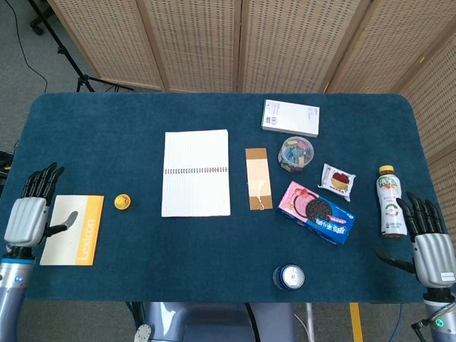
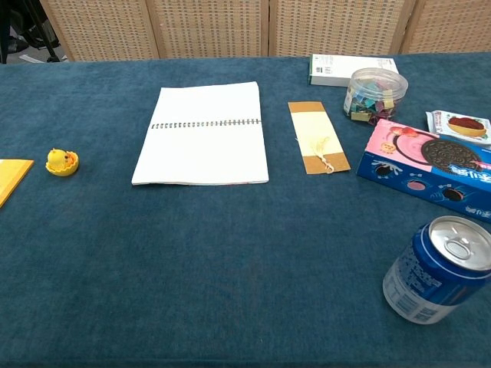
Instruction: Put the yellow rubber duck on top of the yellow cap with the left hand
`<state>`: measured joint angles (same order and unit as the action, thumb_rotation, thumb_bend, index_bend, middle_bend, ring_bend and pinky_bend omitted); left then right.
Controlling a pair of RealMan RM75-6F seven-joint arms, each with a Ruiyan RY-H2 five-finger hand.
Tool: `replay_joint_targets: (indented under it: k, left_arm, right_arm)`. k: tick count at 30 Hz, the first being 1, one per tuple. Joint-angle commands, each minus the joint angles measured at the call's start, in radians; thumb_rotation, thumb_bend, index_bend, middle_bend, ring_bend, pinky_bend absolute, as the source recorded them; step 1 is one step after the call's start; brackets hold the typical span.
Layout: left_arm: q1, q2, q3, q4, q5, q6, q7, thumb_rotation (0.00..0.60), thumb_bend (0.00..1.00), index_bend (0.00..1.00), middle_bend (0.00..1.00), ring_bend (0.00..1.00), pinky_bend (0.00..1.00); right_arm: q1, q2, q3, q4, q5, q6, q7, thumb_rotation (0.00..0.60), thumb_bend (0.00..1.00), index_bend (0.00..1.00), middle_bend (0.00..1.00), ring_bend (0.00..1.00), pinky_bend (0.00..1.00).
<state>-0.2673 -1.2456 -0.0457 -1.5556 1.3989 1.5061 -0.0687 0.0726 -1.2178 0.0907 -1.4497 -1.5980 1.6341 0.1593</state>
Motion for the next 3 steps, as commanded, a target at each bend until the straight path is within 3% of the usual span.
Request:
replay_joint_targets:
  k: [1, 3]
  left_arm:
    - [0.04, -0.043, 0.034, 0.054, 0.055, 0.036, 0.033, 0.6, 0.27, 0.0, 0.0, 0.0, 0.0]
    - [0.048, -0.051, 0.033, 0.064, 0.061, 0.043, 0.04, 0.6, 0.27, 0.0, 0.0, 0.0, 0.0]
  right_arm:
    - [0.001, -0.001, -0.002, 0.001, -0.003, -0.001, -0.001, 0.6, 0.0, 0.04, 0.0, 0.0, 0.0]
    - [0.002, -0.001, -0.004, 0.001, -0.006, -0.003, -0.001, 0.6, 0.0, 0.04, 0.0, 0.0, 0.0]
